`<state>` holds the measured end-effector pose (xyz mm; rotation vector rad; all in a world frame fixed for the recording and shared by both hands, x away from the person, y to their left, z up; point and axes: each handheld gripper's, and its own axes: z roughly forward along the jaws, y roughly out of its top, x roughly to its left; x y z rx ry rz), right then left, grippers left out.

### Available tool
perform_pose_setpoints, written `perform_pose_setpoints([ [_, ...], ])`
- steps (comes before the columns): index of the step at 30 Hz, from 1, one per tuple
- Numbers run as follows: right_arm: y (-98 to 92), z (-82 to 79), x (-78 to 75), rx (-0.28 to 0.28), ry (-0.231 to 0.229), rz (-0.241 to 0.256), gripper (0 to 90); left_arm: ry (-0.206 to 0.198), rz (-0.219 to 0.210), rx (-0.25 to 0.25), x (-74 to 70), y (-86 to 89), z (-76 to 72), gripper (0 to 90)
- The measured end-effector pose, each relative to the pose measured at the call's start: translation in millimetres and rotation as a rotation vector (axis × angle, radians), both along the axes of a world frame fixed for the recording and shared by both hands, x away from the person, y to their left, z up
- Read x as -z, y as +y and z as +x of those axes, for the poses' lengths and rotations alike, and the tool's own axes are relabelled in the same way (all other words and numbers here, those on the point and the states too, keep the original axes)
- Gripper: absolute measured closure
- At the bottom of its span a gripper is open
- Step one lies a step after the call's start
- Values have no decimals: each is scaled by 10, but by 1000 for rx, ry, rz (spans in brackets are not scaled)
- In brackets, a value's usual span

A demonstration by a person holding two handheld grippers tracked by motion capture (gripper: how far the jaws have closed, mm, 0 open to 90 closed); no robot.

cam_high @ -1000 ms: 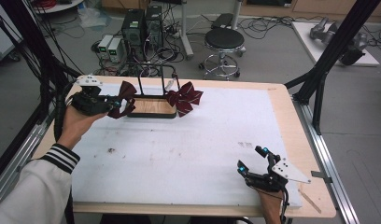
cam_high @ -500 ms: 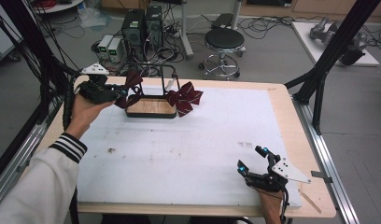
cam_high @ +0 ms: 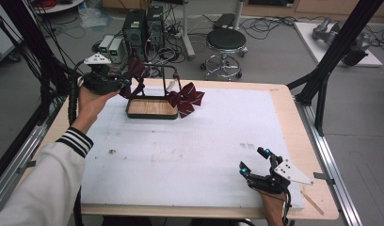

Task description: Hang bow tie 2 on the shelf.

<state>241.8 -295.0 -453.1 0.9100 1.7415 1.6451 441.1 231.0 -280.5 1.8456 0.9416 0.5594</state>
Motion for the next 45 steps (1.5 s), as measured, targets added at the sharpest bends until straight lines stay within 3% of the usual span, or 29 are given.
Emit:
perform_pose_setpoints([
  [16, -2, 1, 0, 1, 3, 4, 116, -43, -55, -69, 4, -17, 103, 758],
  [23, -1, 2, -1, 1, 8, 5, 116, -69, -50, -56, -90, -71, 97, 757],
  [37, -3, 1, 0, -1, 7, 8, 116, -66, -50, -151, -17, -91, 137, 757],
  [45, -4, 0, 0, -2, 6, 9, 116, -48, -15, -203, 87, -98, 130, 757],
])
